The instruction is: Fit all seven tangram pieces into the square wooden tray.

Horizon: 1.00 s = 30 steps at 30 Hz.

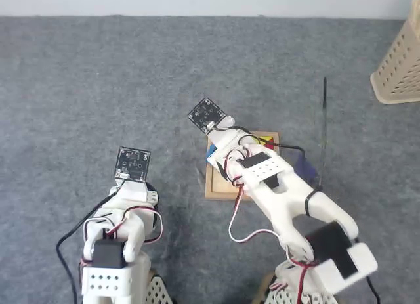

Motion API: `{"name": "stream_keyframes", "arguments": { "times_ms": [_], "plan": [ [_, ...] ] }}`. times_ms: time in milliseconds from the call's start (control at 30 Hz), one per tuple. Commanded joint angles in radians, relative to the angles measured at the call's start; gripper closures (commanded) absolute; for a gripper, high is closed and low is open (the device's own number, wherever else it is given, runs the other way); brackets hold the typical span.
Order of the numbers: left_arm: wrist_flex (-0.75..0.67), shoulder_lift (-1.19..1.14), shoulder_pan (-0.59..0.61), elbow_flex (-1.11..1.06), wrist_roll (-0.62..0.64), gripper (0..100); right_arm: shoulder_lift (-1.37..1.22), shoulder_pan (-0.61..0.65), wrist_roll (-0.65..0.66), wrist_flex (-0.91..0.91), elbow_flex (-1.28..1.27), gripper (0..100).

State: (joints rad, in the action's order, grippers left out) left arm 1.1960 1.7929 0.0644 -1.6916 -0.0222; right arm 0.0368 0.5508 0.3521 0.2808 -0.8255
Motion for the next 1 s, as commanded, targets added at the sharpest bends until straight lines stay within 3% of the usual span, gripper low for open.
{"name": "stream_keyframes", "arguments": {
  "times_ms": [0,533,733,967],
  "plan": [
    [0.005,0.003,0.005,0.005,0.009,99,-0.033,-0.024,0.017,-0.076,0.044,99.3],
    [0.005,0.003,0.005,0.005,0.009,99,0.074,-0.059,-0.023,-0.088,0.021,99.3],
    [0.005,0.003,0.005,0.005,0.009,99,0.156,0.010,-0.189,-0.087,0.018,99.3],
    [0.005,0.003,0.005,0.005,0.009,99,0.073,0.102,-0.195,-0.097,0.005,99.3]
  ]
}}
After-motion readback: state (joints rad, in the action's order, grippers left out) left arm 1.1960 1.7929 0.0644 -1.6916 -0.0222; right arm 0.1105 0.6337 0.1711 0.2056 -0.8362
